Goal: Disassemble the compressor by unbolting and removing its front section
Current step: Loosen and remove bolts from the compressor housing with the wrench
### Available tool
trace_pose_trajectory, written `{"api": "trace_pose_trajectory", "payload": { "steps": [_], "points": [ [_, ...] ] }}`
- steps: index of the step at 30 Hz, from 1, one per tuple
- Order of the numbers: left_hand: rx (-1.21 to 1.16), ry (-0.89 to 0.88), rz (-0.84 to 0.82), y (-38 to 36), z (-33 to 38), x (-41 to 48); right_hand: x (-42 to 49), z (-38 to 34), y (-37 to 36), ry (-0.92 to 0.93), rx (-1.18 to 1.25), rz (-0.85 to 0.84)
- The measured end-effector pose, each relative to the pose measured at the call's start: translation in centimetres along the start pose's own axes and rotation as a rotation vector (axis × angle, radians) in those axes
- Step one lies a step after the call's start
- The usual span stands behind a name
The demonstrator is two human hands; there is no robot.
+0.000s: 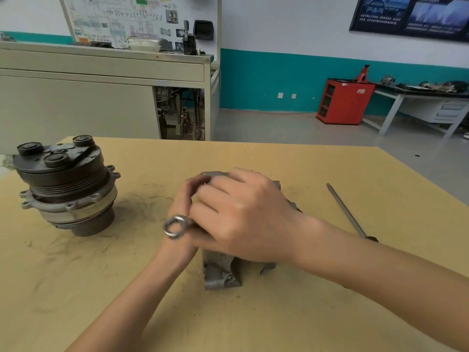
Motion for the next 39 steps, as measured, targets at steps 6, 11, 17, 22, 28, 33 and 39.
{"api": "trace_pose_trajectory", "payload": {
  "steps": [6, 11, 17, 22, 28, 33, 39],
  "points": [
    [-0.125, 0.067, 0.002, 0.2, -1.4, 0.2, -6.9, 2.6, 2.9, -0.181, 0.256, 0.020],
    [-0.142, 0.074, 0.001, 0.2, -1.4, 0.2, -12.7, 6.6, 2.4, -0.483, 0.655, 0.172],
    [-0.140, 0.067, -0.004, 0.1, -1.3, 0.2, -17.2, 11.0, -0.4, -0.902, 0.974, 0.430],
    [-0.131, 0.072, -0.008, 0.1, -1.4, 0.3, -19.5, 15.6, -5.4, -1.185, 1.426, 0.531],
    [-0.143, 0.070, 0.008, 0.2, -1.3, 0.3, -17.7, 20.3, -13.5, -1.364, 1.714, 0.207],
    [-0.147, 0.085, 0.011, 0.3, -1.2, 0.3, -12.5, 21.8, -19.0, -1.378, 1.473, -0.282],
    [-0.133, 0.095, 0.014, 0.3, -1.1, 0.3, -1.0, 18.3, -19.0, -0.885, 0.853, -0.664]
  ]
}}
Point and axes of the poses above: each hand's wrist, its own x-axis towards the middle knuckle, its own y-axis out of the back of the hand, z = x × y, the point moved 10 cm from there along x, towards the middle knuckle, and after that the axes turned 7 degrees about -z, right-handed, at the moved point
